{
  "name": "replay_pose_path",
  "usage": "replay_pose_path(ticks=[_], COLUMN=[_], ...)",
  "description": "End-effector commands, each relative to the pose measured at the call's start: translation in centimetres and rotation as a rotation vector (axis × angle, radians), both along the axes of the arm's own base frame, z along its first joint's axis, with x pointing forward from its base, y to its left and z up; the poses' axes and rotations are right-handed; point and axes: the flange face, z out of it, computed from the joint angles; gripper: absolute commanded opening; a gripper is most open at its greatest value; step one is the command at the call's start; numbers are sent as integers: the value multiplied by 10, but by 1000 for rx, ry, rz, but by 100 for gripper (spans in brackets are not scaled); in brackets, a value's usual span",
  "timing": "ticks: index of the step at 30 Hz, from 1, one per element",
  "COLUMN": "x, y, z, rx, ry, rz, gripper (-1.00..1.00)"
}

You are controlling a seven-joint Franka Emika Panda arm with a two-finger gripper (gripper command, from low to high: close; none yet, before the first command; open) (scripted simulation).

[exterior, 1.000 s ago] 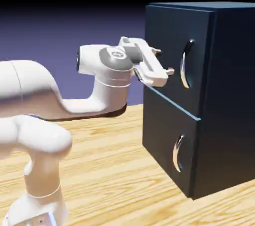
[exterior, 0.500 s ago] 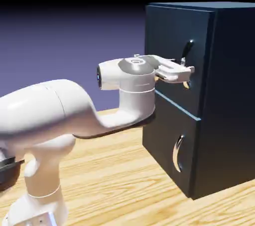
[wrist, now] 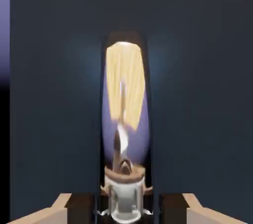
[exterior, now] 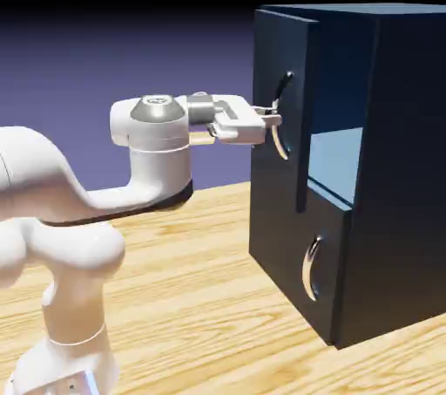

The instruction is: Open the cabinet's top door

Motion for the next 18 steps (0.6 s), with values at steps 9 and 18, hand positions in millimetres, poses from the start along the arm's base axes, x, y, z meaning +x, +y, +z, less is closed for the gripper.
replay_pose_path(ticks=[9, 18], x=[-43, -76], y=[42, 85], z=[0, 0], rx=[0, 0], ry=[0, 0], rz=[-160, -301], gripper=[-100, -100])
